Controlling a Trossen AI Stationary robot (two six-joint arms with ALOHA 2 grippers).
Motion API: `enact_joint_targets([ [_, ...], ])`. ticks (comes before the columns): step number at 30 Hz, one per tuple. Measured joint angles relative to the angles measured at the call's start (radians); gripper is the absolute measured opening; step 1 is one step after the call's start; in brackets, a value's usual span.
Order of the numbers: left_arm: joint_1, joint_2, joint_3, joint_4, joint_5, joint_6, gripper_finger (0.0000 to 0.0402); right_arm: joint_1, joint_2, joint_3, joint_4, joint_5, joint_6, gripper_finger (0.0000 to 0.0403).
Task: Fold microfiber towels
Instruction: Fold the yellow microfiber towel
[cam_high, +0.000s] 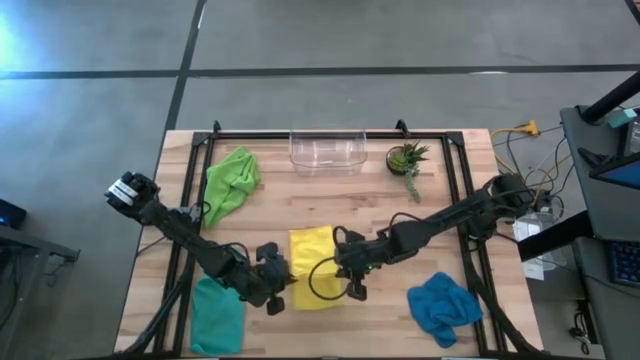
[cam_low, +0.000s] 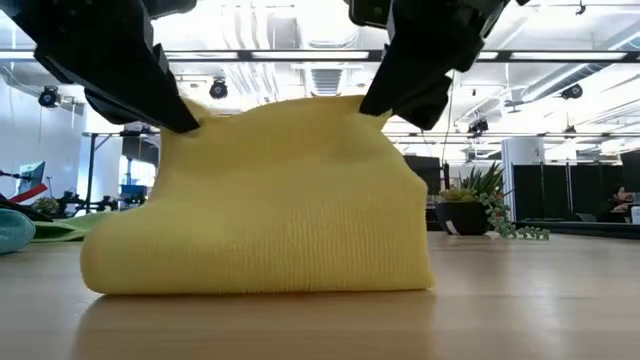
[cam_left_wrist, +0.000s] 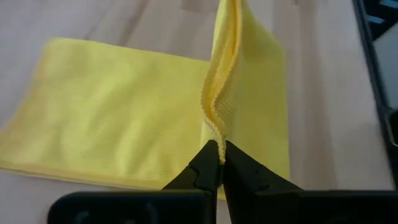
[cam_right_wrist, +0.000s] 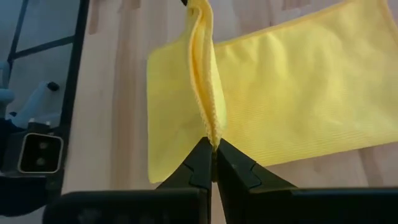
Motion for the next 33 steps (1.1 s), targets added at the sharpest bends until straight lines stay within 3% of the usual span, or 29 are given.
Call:
enact_joint_targets([
  [17,0.048,0.0,0.0,-0.101,-0.155,-0.006,0.0,-0.112,-0.001,0.0,-0.051,-0.047,-0.087,0.0009],
  [33,0.172,0.0,0.0,-0.187,-0.187,0.002,0.0,-0.231,-0.001,0.0,-0.07,-0.044,-0.155,0.0009],
])
